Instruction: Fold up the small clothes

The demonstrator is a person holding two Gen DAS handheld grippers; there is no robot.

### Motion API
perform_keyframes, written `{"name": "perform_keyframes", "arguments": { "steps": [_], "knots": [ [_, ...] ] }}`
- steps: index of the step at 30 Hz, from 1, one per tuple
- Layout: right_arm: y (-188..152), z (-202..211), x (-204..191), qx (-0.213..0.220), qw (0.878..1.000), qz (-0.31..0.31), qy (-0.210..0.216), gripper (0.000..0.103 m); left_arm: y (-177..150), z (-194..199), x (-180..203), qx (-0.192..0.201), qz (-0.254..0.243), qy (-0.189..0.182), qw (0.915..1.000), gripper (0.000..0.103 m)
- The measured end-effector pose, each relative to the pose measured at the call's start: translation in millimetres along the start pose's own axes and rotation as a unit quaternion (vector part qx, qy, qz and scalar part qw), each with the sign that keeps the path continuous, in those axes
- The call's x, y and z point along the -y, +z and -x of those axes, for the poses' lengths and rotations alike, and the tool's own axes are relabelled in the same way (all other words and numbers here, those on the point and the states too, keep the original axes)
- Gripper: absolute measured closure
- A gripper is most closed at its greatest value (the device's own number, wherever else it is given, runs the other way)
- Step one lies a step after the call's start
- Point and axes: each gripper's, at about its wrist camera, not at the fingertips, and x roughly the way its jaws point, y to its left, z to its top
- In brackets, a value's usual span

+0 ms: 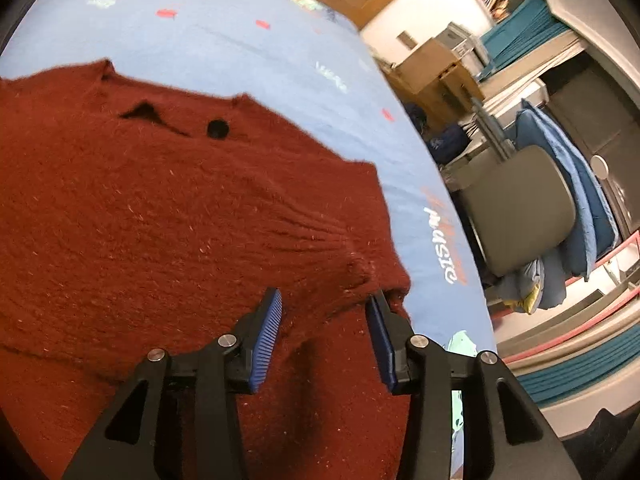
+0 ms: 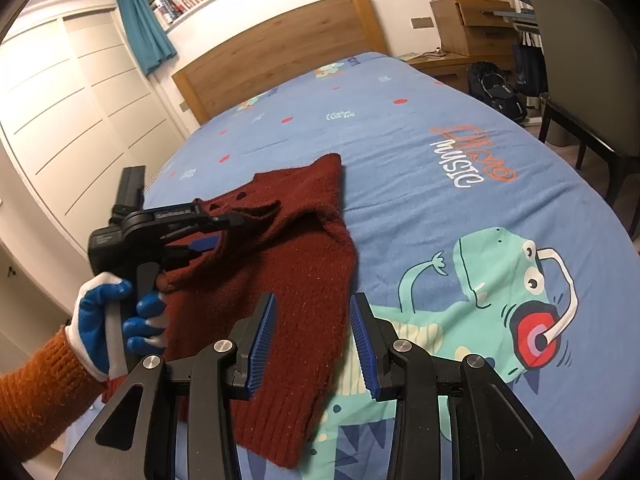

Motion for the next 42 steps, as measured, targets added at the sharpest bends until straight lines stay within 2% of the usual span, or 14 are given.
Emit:
{"name": "perform_keyframes", "arguments": {
  "steps": [3,5,6,9,13,18,21,25,26,29,32,33,42],
  "knots": [
    [-1.4,0.3,-1.2,-0.001,1.0,0.001,0.0,0.064,0.3,8.2,-10.1,0.026,0.001,0.034,0.9991,0.065],
    [-1.7,-0.7,-1.4,-0.003,1.0,0.0,0.0,0.064,-2.8,3.0,-14.6,0.026,-0.012,0.08,0.9964,0.065],
    [-1.6,-0.7,-1.8,-0.003,1.0,0.0,0.001,0.064,-5.0,-1.3,-17.5,0.019,-0.012,0.09,0.9957,0.065],
    [0.0,0.5,-3.4,-0.002,1.0,0.003,0.001,0.064,-15.8,-12.2,-14.2,0.001,-0.013,0.086,0.9962,0.065],
    [1.0,3.5,-4.1,0.0,1.0,0.004,-0.001,0.064,-22.4,-19.3,1.7,-0.025,-0.028,0.038,0.9986,0.065],
    [0.3,11.0,-2.8,0.004,1.0,0.003,-0.005,0.064,-10.0,-5.5,9.0,-0.004,-0.018,0.003,0.9998,0.065],
    [0.2,15.8,-1.9,0.008,1.0,0.002,-0.007,0.064,-6.9,2.6,6.8,0.009,-0.023,0.02,0.9995,0.065],
    [0.1,17.9,-2.4,0.009,1.0,0.0,-0.007,0.064,-10.5,-13.4,-2.7,0.003,-0.035,0.108,0.9935,0.065],
    [0.1,18.1,-3.3,0.009,1.0,0.002,-0.007,0.064,-13.6,-18.6,-4.4,-0.005,-0.038,0.119,0.9922,0.065],
    [0.8,20.6,-6.1,0.01,1.0,0.007,-0.008,0.064,-23.1,-29.5,0.1,-0.017,-0.053,0.122,0.9909,0.065],
    [3.3,23.6,-6.5,0.013,1.0,0.007,-0.009,0.064,-22.8,-25.6,2.7,-0.032,-0.033,0.074,0.9962,0.064],
    [4.4,25.6,-7.2,0.015,1.0,0.007,-0.01,0.064,-22.6,-23.1,5.7,-0.034,-0.037,0.07,0.9962,0.064],
    [7.2,49.9,-22.0,0.031,0.999,0.016,-0.008,0.064,-23.6,28.3,33.2,-0.009,-0.114,0.101,0.9883,0.062]
  ]
}}
